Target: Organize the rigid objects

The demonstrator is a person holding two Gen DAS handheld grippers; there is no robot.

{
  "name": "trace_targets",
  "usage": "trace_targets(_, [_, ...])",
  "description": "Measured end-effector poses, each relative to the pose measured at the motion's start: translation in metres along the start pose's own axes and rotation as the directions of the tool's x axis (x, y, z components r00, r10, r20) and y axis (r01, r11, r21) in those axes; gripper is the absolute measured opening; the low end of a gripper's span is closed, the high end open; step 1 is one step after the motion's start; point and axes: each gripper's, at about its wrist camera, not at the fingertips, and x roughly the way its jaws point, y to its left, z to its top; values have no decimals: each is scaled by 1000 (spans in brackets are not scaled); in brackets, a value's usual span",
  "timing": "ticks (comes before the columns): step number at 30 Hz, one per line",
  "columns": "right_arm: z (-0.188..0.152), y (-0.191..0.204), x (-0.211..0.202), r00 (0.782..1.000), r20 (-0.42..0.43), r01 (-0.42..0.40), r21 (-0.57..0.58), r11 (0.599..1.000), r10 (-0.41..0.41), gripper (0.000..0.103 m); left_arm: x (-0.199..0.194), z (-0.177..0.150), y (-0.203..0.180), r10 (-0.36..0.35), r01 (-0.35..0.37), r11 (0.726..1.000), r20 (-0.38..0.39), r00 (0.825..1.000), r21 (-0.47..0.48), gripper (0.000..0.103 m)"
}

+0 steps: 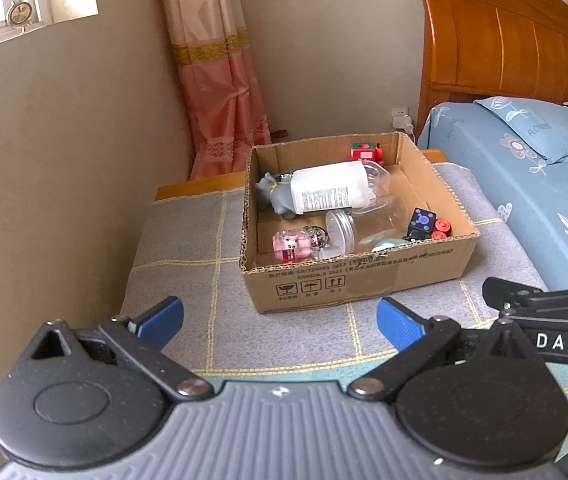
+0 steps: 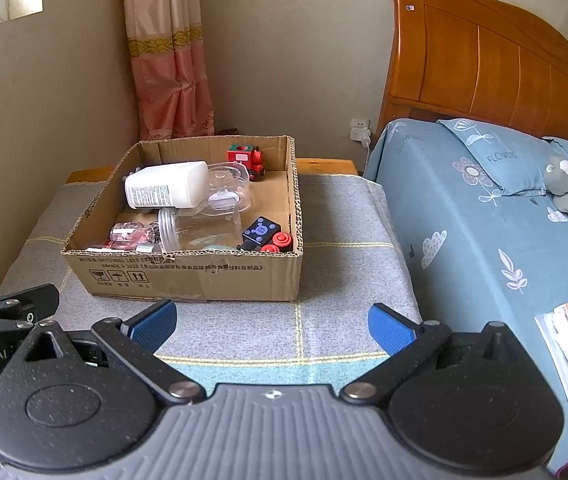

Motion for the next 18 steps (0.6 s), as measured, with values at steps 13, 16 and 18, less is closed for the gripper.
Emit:
trace_targets(13, [0, 0, 0, 1000, 2, 4, -1, 1000, -4, 103, -1, 0, 0, 1, -1, 1000, 3, 1000, -3, 102])
trace_targets(16, [1, -1, 0, 1000, 4, 2, -1, 1000, -2, 103, -1, 0, 0, 2, -2, 1000, 2, 1000, -3, 102])
trace_targets(18, [1, 0, 0, 1000, 3, 2, 0, 1000, -2, 103, -1, 0, 0, 2, -2, 1000, 2, 1000, -3, 102])
